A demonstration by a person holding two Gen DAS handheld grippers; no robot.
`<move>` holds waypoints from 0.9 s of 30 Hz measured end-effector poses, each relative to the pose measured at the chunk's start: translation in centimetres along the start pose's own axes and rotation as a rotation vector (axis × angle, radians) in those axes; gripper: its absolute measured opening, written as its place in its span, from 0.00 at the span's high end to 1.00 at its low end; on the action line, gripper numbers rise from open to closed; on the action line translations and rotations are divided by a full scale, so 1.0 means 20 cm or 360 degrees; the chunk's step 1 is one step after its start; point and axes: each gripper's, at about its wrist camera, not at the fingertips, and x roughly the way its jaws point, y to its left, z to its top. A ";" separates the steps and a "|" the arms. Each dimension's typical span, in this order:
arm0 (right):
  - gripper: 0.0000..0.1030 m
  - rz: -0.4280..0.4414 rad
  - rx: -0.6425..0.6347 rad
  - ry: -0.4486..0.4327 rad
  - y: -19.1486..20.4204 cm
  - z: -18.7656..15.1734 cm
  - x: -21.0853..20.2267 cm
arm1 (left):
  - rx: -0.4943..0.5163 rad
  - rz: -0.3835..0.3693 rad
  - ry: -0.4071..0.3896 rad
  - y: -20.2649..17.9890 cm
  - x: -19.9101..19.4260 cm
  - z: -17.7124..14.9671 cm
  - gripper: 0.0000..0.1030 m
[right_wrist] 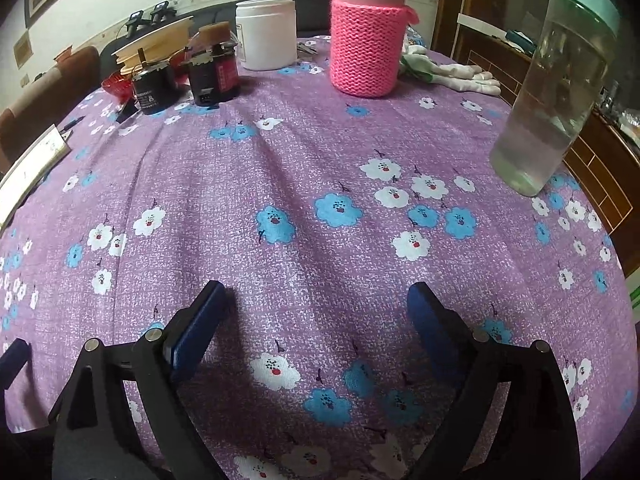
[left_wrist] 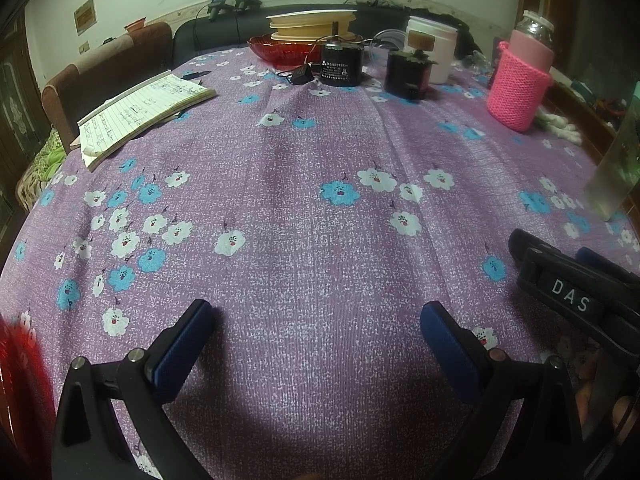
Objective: Organize plates and bowls
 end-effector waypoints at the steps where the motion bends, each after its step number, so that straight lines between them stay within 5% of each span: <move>1: 0.11 0.0000 0.0002 0.0000 0.00 0.00 0.00 | -0.0002 -0.0002 -0.0001 0.00 0.00 0.00 0.01; 8: 0.11 0.0045 0.0056 -0.0029 -0.03 0.00 -0.02 | 0.0003 -0.0015 -0.0002 0.00 0.00 0.00 0.01; 12: 0.11 0.0225 0.0214 -0.0125 -0.07 -0.01 -0.11 | 0.0025 0.0061 0.0008 0.01 -0.06 0.00 0.01; 19: 0.10 0.0488 0.0135 -0.0555 0.04 -0.04 -0.51 | 0.0024 0.0240 -0.0481 0.12 -0.62 -0.05 0.00; 22: 0.10 0.0688 0.0025 -0.0650 0.18 -0.09 -0.67 | -0.0036 0.0295 -0.0596 0.25 -0.81 -0.08 0.01; 27: 0.10 0.1022 -0.0163 -0.0669 0.47 -0.18 -0.86 | -0.0136 0.0482 -0.0613 0.54 -1.01 -0.14 0.00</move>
